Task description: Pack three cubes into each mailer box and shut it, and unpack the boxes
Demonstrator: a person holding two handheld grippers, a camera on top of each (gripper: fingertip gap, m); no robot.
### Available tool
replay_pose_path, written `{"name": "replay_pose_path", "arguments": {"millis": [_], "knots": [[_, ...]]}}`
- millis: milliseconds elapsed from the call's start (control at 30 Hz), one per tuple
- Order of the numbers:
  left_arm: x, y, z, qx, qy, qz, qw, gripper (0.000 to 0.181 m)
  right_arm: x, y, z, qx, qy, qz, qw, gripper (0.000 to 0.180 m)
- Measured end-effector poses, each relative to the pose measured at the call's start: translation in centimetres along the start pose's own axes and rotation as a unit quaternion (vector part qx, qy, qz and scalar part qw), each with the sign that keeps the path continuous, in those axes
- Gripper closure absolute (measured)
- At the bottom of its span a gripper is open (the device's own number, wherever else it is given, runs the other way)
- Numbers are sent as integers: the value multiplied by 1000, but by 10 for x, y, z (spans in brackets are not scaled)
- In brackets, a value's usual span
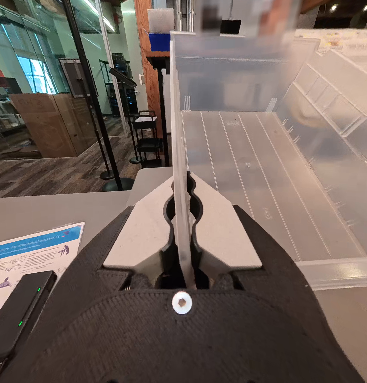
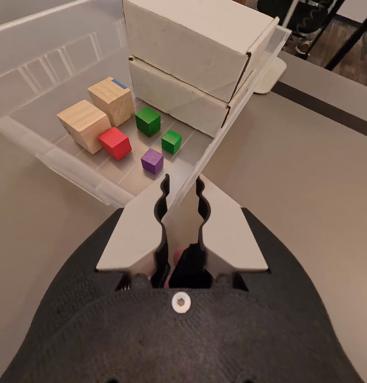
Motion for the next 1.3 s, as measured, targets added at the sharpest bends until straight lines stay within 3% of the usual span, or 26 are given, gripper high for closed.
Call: {"name": "replay_pose_path", "arguments": {"millis": [600,967,1033,1133,1300], "knots": [[30,19,-15,10,23,44,999,178,84,-106,-153,87,81,44,992,143],[35,21,-15,9,26,49,998,178,122,-149,-223,133,90,64,985,140],[35,20,-12,4,27,48,998,178,127,-154,-234,156,87,66,982,138],[35,17,-6,-3,23,46,999,179,134,-151,-242,179,84,70,978,112],[37,10,15,-28,18,44,998,179,135,-117,-216,187,80,99,974,101]]}}
Point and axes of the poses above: each gripper's, where its closed fingertips meet, y back along the fingers, x out of its top, z = x × y across the jaws, the point moved 2 cm from there along y, back along the fingers, and after that the axes turned 1 degree about -x, right-handed, at the moved point
